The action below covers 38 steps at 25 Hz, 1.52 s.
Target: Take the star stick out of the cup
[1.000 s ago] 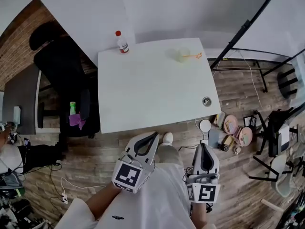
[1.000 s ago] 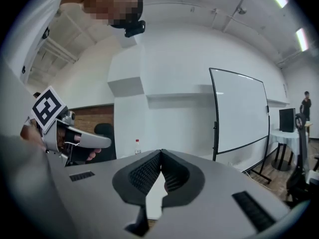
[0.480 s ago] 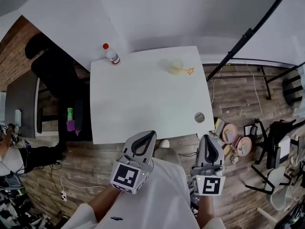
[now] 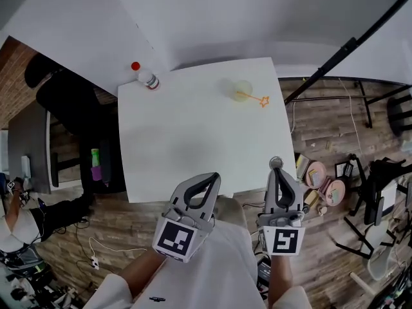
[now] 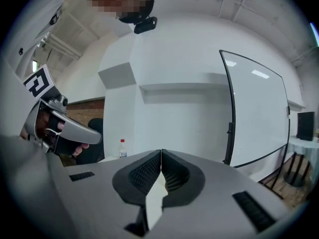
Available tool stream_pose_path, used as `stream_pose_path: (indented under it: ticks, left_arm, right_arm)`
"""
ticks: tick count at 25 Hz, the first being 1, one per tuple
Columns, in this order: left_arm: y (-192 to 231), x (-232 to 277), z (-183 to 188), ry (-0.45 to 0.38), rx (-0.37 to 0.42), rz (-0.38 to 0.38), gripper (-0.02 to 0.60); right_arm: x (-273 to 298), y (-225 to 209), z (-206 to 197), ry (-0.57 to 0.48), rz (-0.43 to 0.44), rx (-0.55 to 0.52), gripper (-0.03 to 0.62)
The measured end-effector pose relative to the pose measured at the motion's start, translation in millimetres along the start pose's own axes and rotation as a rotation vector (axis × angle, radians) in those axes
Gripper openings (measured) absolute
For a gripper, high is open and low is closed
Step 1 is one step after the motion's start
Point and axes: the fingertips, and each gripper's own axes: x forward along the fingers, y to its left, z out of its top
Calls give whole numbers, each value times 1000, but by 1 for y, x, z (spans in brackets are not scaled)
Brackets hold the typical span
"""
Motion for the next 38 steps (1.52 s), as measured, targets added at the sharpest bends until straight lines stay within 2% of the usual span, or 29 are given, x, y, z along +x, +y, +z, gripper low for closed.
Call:
stream_pose_path:
  ticks: [12,17,26,31,38]
  left_arm:
    - [40,34,-17,37,-30,12,-5]
    - [52,51,-25,51,-71,16,-5]
    - [69,81,-35,80,-54,15,-5]
    - [78,95,-45,96,-62,10,-5]
    - [90,110,-57,121,-46,3,-5]
  right_arm:
    - [62,-9,-19,24,-34,-3,5]
    - [87,-12,-34,52,-40,8,8]
    - [129,-23,-62,100,-56,37,87]
    - [151,-34,-80,137,-82,111,119]
    - [179,-46,-100,155,-111,139,143]
